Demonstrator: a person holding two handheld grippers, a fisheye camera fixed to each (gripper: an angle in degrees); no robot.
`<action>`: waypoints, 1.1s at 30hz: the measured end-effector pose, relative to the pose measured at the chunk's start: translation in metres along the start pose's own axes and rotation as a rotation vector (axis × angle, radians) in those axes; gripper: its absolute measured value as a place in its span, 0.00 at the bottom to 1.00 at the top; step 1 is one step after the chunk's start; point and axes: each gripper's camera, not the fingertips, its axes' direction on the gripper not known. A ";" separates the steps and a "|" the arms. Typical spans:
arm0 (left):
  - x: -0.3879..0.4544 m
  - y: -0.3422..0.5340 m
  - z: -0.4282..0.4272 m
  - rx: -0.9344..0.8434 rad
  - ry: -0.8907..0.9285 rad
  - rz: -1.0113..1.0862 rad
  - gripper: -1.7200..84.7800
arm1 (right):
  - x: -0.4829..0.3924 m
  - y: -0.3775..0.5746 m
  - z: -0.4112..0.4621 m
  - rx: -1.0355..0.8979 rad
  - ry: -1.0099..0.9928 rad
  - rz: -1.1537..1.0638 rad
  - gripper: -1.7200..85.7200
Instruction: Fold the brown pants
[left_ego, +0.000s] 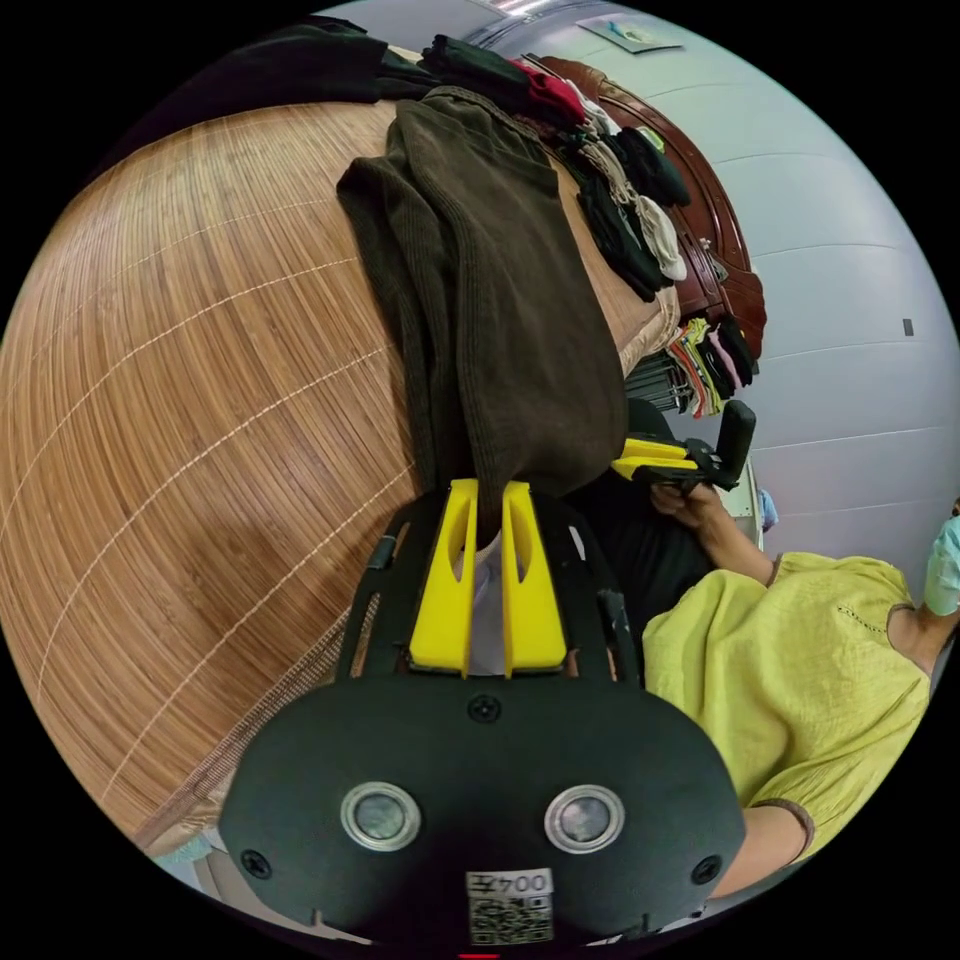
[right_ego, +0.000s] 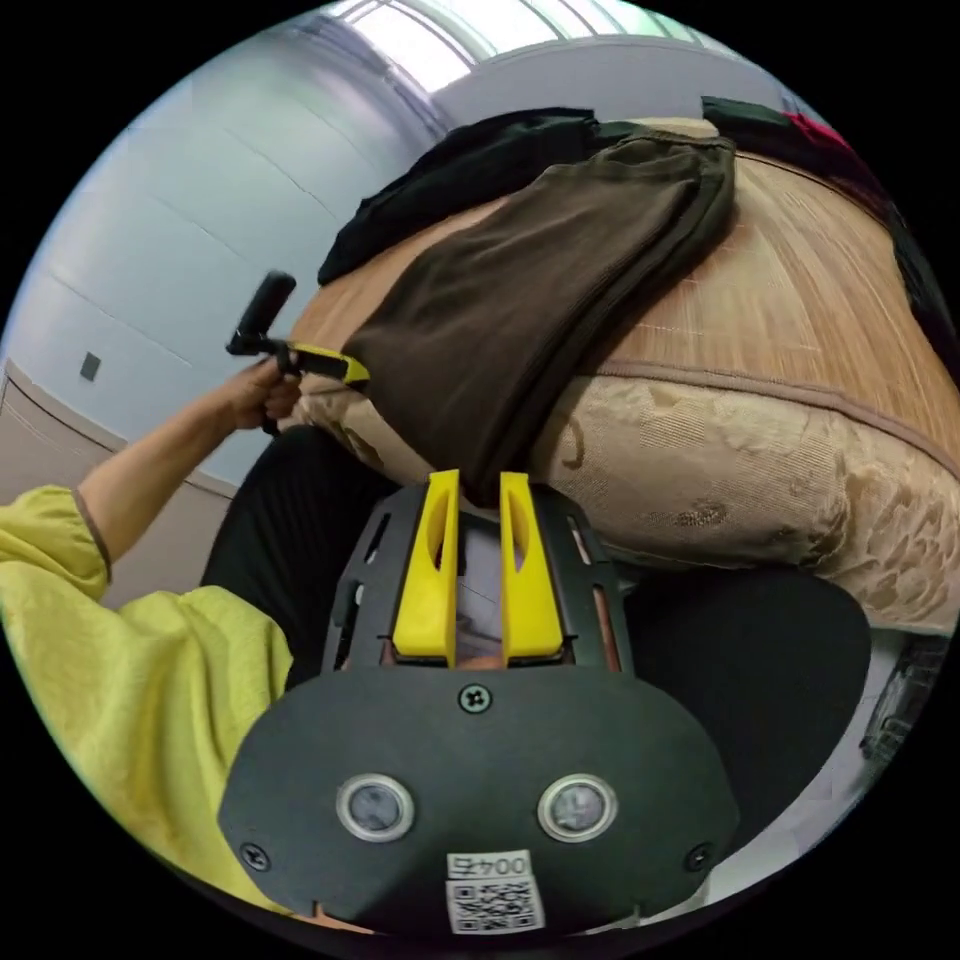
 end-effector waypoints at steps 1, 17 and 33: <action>0.000 0.003 0.001 0.010 -0.002 0.004 0.03 | 0.005 -0.005 -0.014 0.046 -0.023 0.033 0.10; -0.001 0.036 0.019 0.127 -0.044 0.063 0.04 | 0.111 -0.300 -0.102 0.237 0.338 -0.147 0.19; -0.024 0.051 0.033 0.143 0.008 0.080 0.03 | 0.233 -0.466 -0.094 -0.225 -0.038 -0.123 0.22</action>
